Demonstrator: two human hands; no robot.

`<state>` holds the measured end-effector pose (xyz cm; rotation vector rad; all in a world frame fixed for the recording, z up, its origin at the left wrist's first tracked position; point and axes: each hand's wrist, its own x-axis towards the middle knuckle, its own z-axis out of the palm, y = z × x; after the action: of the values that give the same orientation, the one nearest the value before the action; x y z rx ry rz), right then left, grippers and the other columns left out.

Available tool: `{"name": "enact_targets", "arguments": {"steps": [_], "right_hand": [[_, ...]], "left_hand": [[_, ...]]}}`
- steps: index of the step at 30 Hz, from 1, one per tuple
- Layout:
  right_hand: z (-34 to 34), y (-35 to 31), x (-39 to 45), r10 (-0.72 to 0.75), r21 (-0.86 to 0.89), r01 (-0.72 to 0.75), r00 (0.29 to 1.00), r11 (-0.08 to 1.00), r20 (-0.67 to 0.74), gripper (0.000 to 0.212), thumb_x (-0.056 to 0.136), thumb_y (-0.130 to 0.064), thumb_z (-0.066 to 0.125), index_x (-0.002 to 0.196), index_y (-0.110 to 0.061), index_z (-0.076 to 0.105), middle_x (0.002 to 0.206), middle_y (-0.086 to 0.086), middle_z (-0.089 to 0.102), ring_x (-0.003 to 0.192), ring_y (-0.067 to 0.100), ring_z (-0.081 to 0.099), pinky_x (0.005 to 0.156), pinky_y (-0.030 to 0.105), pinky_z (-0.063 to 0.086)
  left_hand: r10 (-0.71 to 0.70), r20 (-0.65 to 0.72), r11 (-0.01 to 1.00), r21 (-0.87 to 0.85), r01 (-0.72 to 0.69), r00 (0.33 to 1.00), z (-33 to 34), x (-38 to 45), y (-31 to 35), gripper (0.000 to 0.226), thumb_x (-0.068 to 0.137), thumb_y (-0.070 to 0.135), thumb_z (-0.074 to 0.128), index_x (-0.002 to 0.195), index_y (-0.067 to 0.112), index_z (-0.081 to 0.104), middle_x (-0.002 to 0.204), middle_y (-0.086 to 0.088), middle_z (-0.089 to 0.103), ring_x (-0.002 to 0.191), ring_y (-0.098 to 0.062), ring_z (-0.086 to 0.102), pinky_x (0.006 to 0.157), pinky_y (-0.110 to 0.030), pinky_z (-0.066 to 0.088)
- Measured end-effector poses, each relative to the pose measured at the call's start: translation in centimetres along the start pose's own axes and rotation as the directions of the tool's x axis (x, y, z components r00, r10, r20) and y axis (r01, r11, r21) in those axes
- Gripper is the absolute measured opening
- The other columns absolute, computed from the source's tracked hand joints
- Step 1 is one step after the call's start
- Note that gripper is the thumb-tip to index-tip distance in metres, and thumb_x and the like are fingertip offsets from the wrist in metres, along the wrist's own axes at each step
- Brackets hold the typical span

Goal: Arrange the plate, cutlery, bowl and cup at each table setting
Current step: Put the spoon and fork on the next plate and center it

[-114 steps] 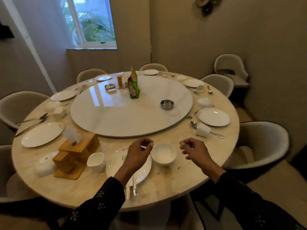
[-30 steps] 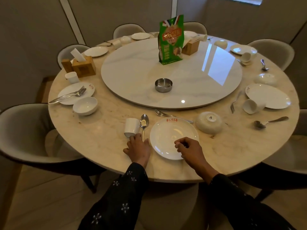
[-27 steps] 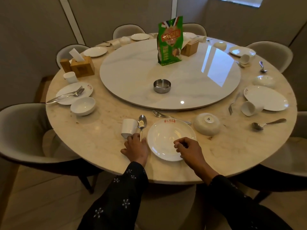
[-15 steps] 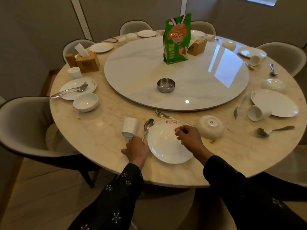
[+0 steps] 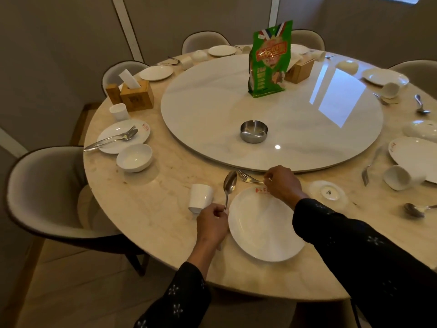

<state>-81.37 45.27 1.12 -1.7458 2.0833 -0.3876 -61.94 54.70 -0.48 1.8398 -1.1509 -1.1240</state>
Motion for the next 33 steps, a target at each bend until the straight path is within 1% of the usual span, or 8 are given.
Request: {"name": "enact_targets", "arguments": {"steps": [5, 10, 15, 20, 23, 27, 30, 33], "right_hand": [[-0.1, -0.8, 2.6, 0.005, -0.122, 0.014, 0.988, 0.992, 0.156, 0.011, 0.087, -0.017, 0.063, 0.095, -0.014, 0.071, 0.090, 0.004, 0.070, 0.079, 0.019, 0.067, 0.076, 0.035, 0.058], [-0.4, -1.1, 3.6, -0.034, -0.258, 0.094, 0.973, 0.962, 0.227, 0.010, 0.086, -0.017, 0.067, 0.093, -0.011, 0.069, 0.089, 0.004, 0.068, 0.079, 0.018, 0.066, 0.075, 0.032, 0.058], [-0.6, -1.0, 4.0, -0.064, -0.244, 0.139, 0.954, 0.960, 0.291, 0.008, 0.088, -0.015, 0.065, 0.094, -0.013, 0.069, 0.092, 0.005, 0.067, 0.082, 0.018, 0.063, 0.076, 0.028, 0.055], [-1.4, -1.0, 3.9, -0.134, -0.136, 0.164, 0.970, 0.977, 0.205, 0.006, 0.087, -0.016, 0.068, 0.092, -0.014, 0.070, 0.093, 0.004, 0.068, 0.080, 0.015, 0.062, 0.077, 0.027, 0.052], [-2.7, -1.5, 2.7, -0.115, -0.026, 0.119, 0.987, 0.993, 0.114, 0.005, 0.088, -0.016, 0.068, 0.092, -0.015, 0.070, 0.087, 0.002, 0.067, 0.078, 0.015, 0.061, 0.072, 0.027, 0.049], [-4.2, -1.1, -0.5, 0.013, 0.133, -0.017, 1.000, 0.991, 0.026, 0.005, 0.086, -0.016, 0.070, 0.090, -0.013, 0.070, 0.081, -0.001, 0.065, 0.072, 0.009, 0.059, 0.064, 0.023, 0.046], [-3.8, 0.4, -4.2, 0.152, 0.339, -0.166, 0.986, 0.926, 0.066, 0.002, 0.084, -0.013, 0.071, 0.083, -0.013, 0.070, 0.081, 0.001, 0.068, 0.073, 0.008, 0.062, 0.057, 0.020, 0.044], [-1.8, 1.9, -7.9, 0.263, 0.462, -0.280, 0.959, 0.842, 0.102, 0.004, 0.084, -0.014, 0.072, 0.087, -0.012, 0.070, 0.083, 0.003, 0.070, 0.073, 0.010, 0.064, 0.056, 0.020, 0.046]], "left_hand": [[0.037, 0.006, 0.999, -0.030, -0.037, 0.999, -1.3, 1.1, 0.1, 0.011, 0.092, 0.018, 0.063, 0.099, 0.015, 0.071, 0.088, 0.013, 0.063, 0.080, 0.004, 0.054, 0.065, -0.007, 0.037], [0.030, 0.025, 0.995, -0.097, -0.027, 0.999, -1.8, 1.4, 0.5, 0.004, 0.091, 0.020, 0.065, 0.091, 0.021, 0.069, 0.087, 0.016, 0.063, 0.088, 0.000, 0.058, 0.081, -0.021, 0.044], [0.039, 0.041, 0.994, -0.108, -0.035, 0.998, -1.8, 1.6, 0.7, 0.007, 0.090, 0.021, 0.066, 0.094, 0.018, 0.071, 0.091, 0.010, 0.068, 0.090, -0.001, 0.060, 0.069, -0.011, 0.043], [0.043, 0.069, 0.994, -0.100, -0.036, 0.997, -1.4, 1.1, 0.7, 0.008, 0.087, 0.021, 0.069, 0.092, 0.015, 0.073, 0.091, 0.008, 0.070, 0.089, 0.001, 0.060, 0.069, -0.009, 0.043], [0.041, 0.099, 0.995, -0.099, -0.031, 0.994, -1.0, 0.6, 1.4, 0.006, 0.086, 0.019, 0.070, 0.090, 0.015, 0.073, 0.088, 0.007, 0.070, 0.087, -0.002, 0.062, 0.071, -0.015, 0.048], [0.042, 0.150, 0.997, -0.062, -0.033, 0.988, 0.2, -0.3, 2.2, 0.011, 0.085, 0.019, 0.072, 0.093, 0.012, 0.074, 0.086, 0.002, 0.070, 0.080, -0.010, 0.063, 0.075, -0.024, 0.052], [0.036, 0.184, 0.999, -0.016, -0.034, 0.982, 1.3, -1.2, 2.0, 0.014, 0.082, 0.018, 0.074, 0.092, 0.008, 0.074, 0.085, -0.004, 0.071, 0.075, -0.014, 0.062, 0.071, -0.021, 0.050], [0.027, 0.207, 0.998, 0.053, -0.039, 0.978, 2.3, -2.1, 1.7, 0.014, 0.082, 0.017, 0.075, 0.091, 0.007, 0.075, 0.084, -0.005, 0.071, 0.074, -0.014, 0.062, 0.071, -0.023, 0.051]]}}
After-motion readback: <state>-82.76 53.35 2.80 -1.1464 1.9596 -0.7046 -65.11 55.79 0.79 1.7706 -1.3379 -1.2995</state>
